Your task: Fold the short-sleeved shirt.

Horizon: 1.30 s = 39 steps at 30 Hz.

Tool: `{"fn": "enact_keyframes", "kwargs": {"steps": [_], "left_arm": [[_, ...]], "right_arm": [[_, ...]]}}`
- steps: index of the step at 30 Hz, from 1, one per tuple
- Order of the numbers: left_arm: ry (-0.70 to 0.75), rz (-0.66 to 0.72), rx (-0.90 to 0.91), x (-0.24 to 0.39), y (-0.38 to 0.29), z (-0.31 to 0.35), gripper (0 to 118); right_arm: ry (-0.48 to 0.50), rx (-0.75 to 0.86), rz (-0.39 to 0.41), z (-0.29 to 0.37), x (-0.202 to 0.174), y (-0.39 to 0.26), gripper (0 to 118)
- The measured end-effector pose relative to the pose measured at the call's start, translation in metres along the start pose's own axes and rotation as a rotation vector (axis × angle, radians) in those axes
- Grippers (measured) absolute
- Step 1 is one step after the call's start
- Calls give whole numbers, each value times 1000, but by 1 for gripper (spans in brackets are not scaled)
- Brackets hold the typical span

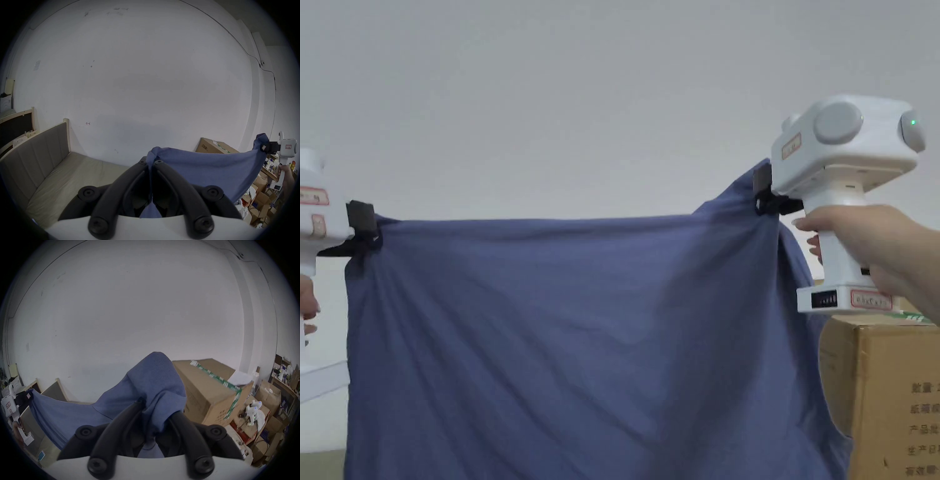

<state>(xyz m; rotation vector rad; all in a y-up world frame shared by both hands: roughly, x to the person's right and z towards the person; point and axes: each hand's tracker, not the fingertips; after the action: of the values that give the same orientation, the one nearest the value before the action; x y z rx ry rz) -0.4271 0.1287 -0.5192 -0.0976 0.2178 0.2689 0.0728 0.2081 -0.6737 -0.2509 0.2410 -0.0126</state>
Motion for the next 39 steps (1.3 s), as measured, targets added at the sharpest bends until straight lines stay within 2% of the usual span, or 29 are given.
{"fn": "enact_keyframes", "kwargs": {"steps": [5,9,13,16,18,21,24,25,26,27,30,31,33,39], "left_arm": [[-6,-7,32,5,-4,-64,1],[33,-15,-17,3,-42,-113,1],[81,8,-166,-15,-132,-153,1],[90,64,-344,-35,-226,-166,1],[96,72,-394,-48,-287,-156,1],[90,94,-524,-71,-370,-123,1],[62,83,-633,-78,-423,-54,1],[26,89,-646,-84,-437,-29,1],[12,29,-674,-85,-447,-5,1],[6,9,-694,-85,-449,19,1],[-62,-23,-744,-89,-464,90,1],[-64,-75,-746,-99,-467,107,1],[-65,-108,-784,-101,-471,146,1],[-59,-83,-845,-107,-464,239,1]], "right_arm": [[-64,19,41,-57,-2,4,7],[-92,-18,85,-110,-6,-28,7],[-89,-114,79,-166,-4,-122,7],[-89,-267,7,-198,7,-232,7],[-109,-339,-59,-198,15,-310,7],[-84,-467,-21,-170,30,-422,7],[-68,-578,11,-122,49,-506,7],[-35,-624,-18,-99,59,-524,7],[-26,-636,-43,-74,67,-540,7],[-16,-657,-21,-55,71,-549,7],[0,-662,-26,26,82,-567,7],[34,-706,-11,47,85,-572,7],[37,-724,30,88,88,-583,7],[79,-805,-7,164,85,-583,7]]}}
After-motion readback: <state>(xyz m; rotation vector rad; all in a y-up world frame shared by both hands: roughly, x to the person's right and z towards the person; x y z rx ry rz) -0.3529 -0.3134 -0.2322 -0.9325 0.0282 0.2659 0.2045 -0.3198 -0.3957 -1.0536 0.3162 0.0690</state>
